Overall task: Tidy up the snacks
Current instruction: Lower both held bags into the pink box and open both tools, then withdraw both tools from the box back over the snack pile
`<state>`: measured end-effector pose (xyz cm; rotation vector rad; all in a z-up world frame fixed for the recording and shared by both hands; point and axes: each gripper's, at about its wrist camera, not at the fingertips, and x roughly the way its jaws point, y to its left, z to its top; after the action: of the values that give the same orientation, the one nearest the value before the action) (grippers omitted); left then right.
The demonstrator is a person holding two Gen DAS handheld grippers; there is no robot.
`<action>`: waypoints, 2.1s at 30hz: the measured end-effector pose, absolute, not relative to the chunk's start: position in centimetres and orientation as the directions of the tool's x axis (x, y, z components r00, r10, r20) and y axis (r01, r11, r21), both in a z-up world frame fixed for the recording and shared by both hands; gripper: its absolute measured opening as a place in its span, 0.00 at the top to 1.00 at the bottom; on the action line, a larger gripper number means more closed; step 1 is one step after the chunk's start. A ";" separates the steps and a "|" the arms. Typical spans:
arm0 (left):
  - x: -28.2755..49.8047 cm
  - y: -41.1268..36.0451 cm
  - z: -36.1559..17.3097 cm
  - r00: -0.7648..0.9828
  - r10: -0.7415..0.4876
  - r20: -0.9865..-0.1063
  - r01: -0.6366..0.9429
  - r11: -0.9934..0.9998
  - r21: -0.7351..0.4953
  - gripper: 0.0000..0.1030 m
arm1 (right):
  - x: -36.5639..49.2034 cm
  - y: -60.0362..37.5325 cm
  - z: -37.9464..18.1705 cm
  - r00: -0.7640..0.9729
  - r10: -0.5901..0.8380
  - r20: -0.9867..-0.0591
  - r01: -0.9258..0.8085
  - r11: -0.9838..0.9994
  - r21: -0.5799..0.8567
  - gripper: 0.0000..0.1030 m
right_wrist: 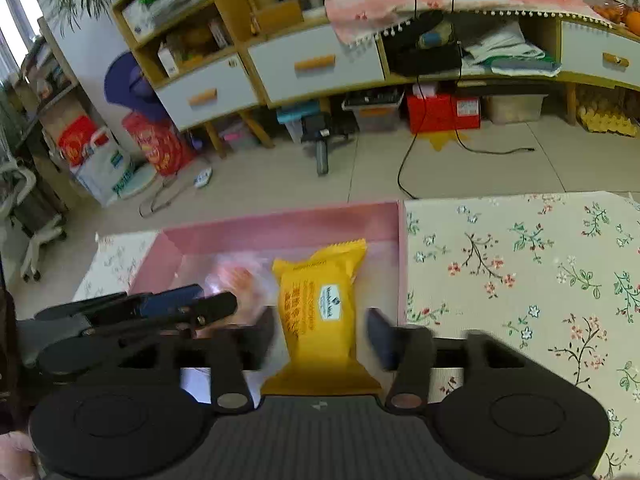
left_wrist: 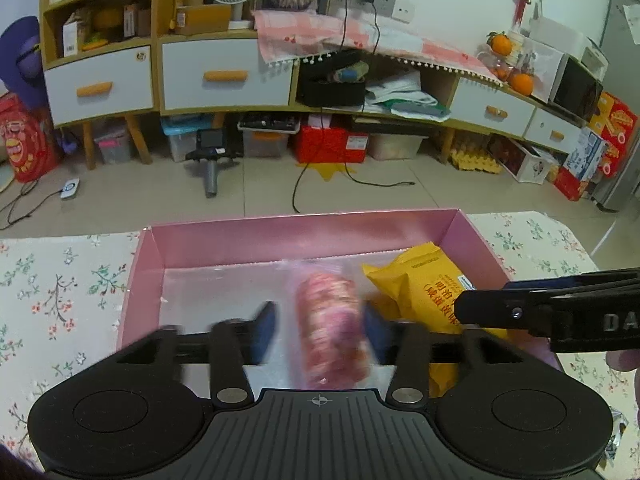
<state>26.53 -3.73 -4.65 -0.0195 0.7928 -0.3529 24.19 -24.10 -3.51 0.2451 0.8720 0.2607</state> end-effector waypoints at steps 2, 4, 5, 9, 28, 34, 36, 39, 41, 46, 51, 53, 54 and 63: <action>26.4 -3.6 -4.4 0.648 -0.324 -0.689 0.301 0.940 -0.159 0.34 | 24.1 -24.1 -3.3 0.617 0.328 -0.715 -0.132 0.939 0.316 0.59; 26.2 -3.5 -4.2 0.645 -0.323 -0.692 0.299 0.941 -0.160 0.29 | 23.8 -24.0 -2.8 0.625 0.329 -0.708 -0.133 0.939 0.318 0.53; 26.0 -3.4 -4.0 0.647 -0.320 -0.692 0.297 0.942 -0.159 0.28 | 23.7 -24.0 -2.7 0.631 0.327 -0.704 -0.134 0.939 0.316 0.49; 25.0 -3.1 -3.1 0.647 -0.329 -0.688 0.305 0.938 -0.162 0.19 | 23.0 -23.7 -1.7 0.646 0.316 -0.694 -0.151 0.945 0.290 0.42; 16.6 -0.5 0.8 0.668 -0.314 -0.675 0.336 0.936 -0.102 0.05 | 15.3 -21.8 2.5 0.746 0.268 -0.609 -0.215 0.963 0.160 0.25; 13.4 0.9 1.1 0.676 -0.317 -0.665 0.338 0.936 -0.103 0.05 | 12.6 -21.4 2.8 0.737 0.291 -0.610 -0.249 0.956 0.156 0.25; 12.4 1.3 1.2 0.677 -0.319 -0.663 0.335 0.936 -0.108 0.05 | 11.6 -21.3 2.9 0.731 0.311 -0.608 -0.265 0.950 0.167 0.25; 10.6 1.9 1.2 0.677 -0.328 -0.659 0.336 0.934 -0.119 0.04 | 10.1 -21.1 2.9 0.721 0.338 -0.605 -0.292 0.940 0.177 0.25; 9.4 2.3 1.1 0.679 -0.335 -0.654 0.339 0.932 -0.126 0.04 | 9.1 -20.8 2.7 0.712 0.356 -0.605 -0.313 0.933 0.180 0.25; 6.8 3.3 0.2 0.664 -0.312 -0.679 0.356 0.931 -0.079 0.04 | 6.2 -20.0 2.2 0.691 0.404 -0.600 -0.391 0.906 0.160 0.25; 4.2 4.2 -0.7 0.657 -0.273 -0.702 0.366 0.931 -0.020 0.04 | 3.7 -19.3 1.4 0.673 0.430 -0.602 -0.449 0.884 0.130 0.25; 3.1 4.7 -1.1 0.642 -0.271 -0.717 0.368 0.930 -0.022 0.04 | 2.6 -19.3 0.9 0.667 0.439 -0.602 -0.462 0.878 0.129 0.25; 2.5 4.9 -1.3 0.631 -0.269 -0.728 0.368 0.930 -0.026 0.04 | 2.2 -19.3 0.6 0.662 0.442 -0.605 -0.465 0.876 0.131 0.25; -0.7 6.3 -3.6 0.583 -0.245 -0.774 0.344 0.938 -0.037 0.04 | -2.2 -18.6 -1.6 0.613 0.465 -0.638 -0.536 0.838 0.096 0.25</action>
<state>-0.68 6.25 -3.56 0.1214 0.8836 -0.3448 -2.18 -18.58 -1.57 -0.1082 0.7033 0.5787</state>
